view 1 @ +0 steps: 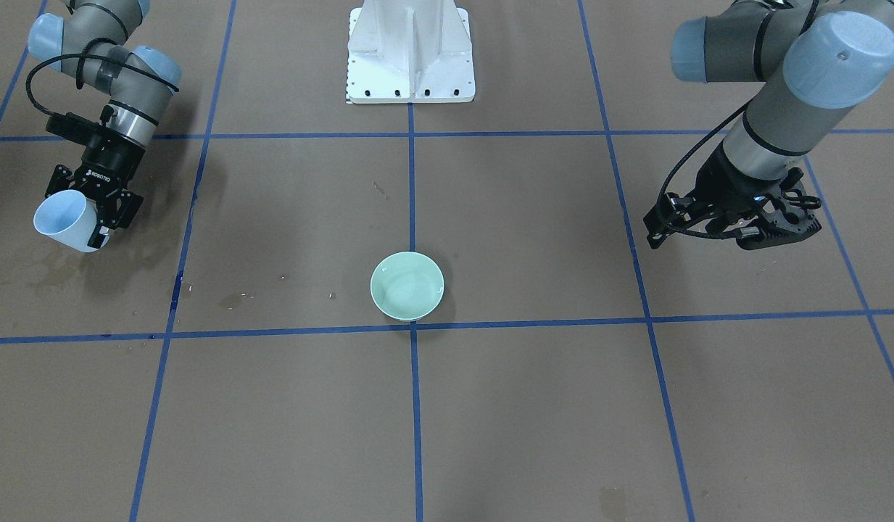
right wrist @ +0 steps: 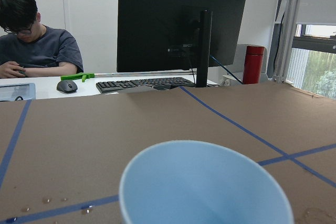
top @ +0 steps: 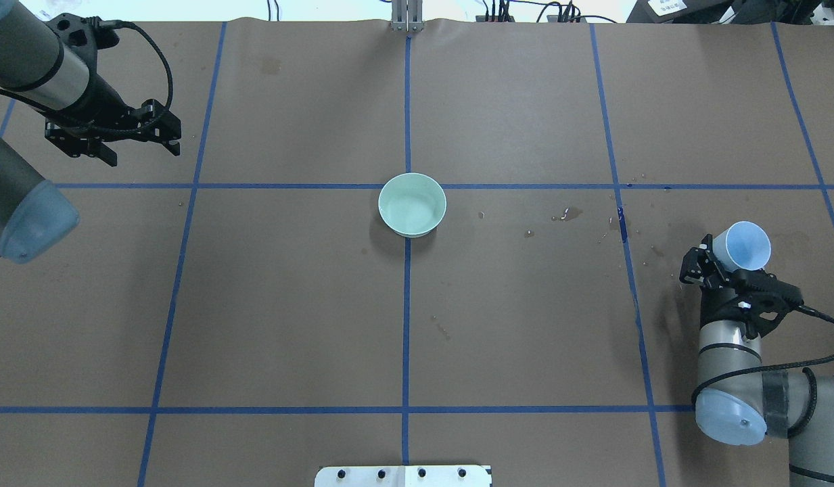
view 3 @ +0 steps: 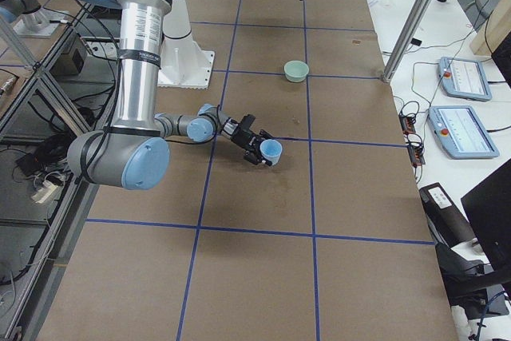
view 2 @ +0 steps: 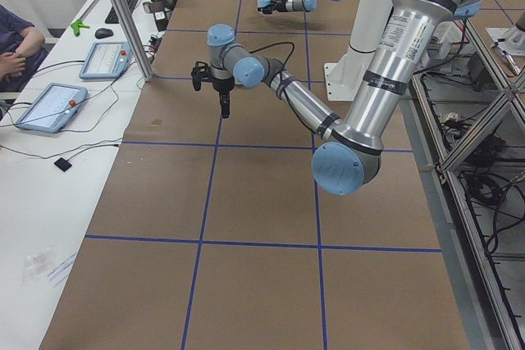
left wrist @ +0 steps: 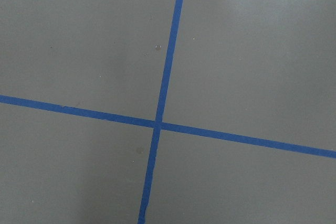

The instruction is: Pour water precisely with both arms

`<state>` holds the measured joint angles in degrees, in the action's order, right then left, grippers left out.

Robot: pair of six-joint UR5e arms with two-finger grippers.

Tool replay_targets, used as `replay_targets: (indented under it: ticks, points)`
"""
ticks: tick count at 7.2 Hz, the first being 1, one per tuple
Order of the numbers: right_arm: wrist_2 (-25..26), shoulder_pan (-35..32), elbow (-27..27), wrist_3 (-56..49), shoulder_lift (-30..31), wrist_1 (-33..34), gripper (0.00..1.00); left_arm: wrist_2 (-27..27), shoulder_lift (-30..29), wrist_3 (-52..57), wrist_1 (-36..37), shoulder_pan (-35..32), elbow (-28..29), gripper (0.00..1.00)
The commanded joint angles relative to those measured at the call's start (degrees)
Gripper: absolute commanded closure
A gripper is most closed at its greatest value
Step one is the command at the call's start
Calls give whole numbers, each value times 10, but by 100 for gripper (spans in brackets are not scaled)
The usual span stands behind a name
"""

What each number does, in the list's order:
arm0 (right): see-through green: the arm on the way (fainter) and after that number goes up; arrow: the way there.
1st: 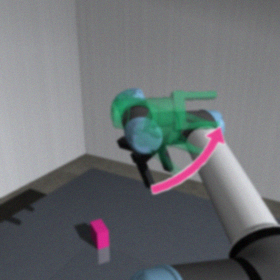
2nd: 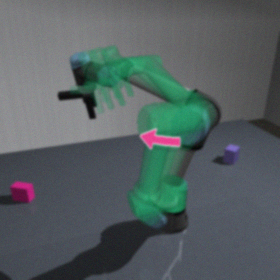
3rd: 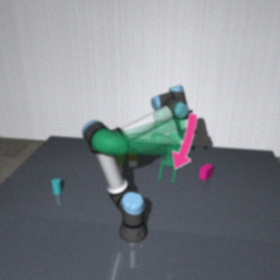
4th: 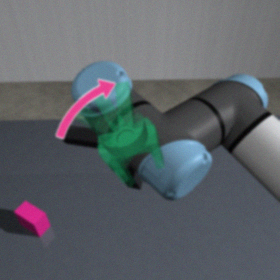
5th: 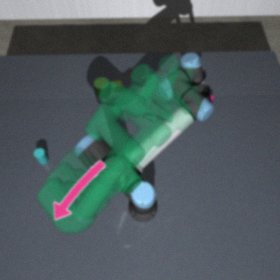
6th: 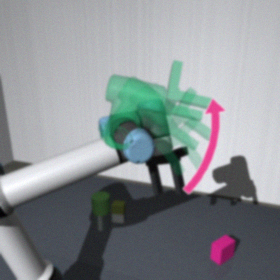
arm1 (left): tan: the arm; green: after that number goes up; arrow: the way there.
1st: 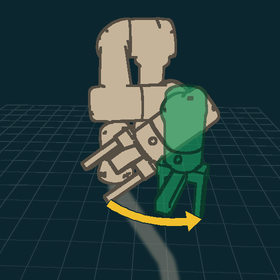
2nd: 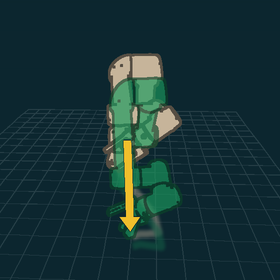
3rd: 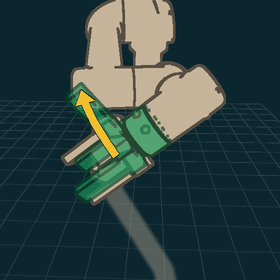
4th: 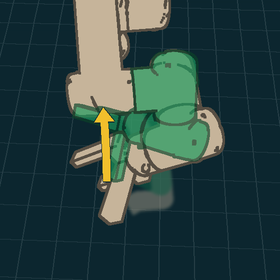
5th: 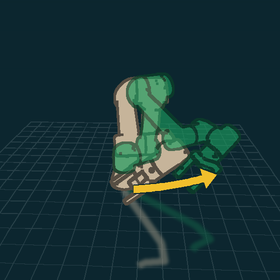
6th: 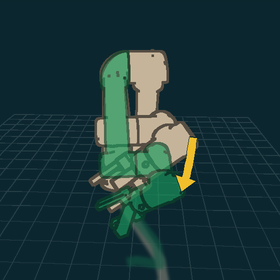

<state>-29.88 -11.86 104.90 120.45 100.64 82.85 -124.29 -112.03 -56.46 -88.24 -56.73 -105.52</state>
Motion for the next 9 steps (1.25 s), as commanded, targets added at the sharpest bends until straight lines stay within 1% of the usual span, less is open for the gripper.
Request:
replay_targets:
  ticks: [1, 4, 6, 9]
  points:
    - [8, 25, -1, 35, 1, 6, 100, 0, 1, 0, 0, 0, 0, 0]
    - [28, 37, -2, 36, 22, 7, 100, -1, 1, 0, 0, 0, 0, 0]
    - [32, 44, -2, 36, 25, 38, 100, -1, 1, 0, 0, 0, 0, 0]
    - [35, 52, -14, 36, 25, 47, 100, -1, 1, 0, 0, 0, 1, 0]
